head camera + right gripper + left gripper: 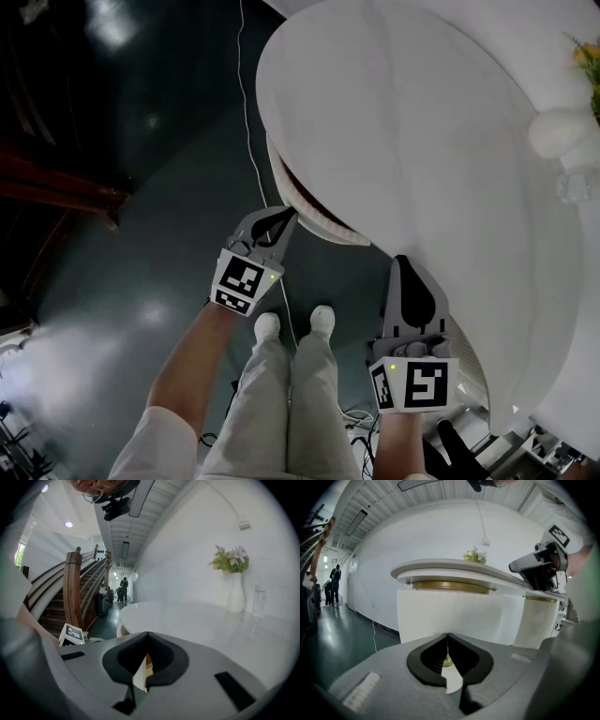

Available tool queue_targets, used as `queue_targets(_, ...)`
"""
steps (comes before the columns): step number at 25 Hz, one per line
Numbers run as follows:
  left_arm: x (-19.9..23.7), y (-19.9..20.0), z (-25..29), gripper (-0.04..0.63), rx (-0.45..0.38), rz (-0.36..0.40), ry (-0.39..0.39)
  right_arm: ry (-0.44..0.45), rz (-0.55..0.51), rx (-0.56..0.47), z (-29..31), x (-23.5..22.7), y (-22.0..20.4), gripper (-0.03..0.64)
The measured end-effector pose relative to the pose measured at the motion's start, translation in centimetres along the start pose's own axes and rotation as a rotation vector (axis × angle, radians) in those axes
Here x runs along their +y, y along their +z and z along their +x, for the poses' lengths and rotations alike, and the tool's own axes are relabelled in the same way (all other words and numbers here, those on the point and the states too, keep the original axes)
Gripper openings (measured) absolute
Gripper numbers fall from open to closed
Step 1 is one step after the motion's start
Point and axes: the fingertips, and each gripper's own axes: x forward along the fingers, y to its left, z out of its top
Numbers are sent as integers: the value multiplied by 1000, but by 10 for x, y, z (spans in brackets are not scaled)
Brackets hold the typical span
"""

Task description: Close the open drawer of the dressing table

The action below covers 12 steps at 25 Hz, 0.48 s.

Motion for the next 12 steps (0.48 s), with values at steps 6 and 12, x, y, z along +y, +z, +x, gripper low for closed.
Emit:
queue_targets(6, -1, 7, 16, 15, -14, 27, -29, -8, 6, -10, 4, 0, 4, -3)
queue_targets(12, 2, 14, 30, 15, -24, 34, -41, -29, 18, -8, 5, 2, 8, -3)
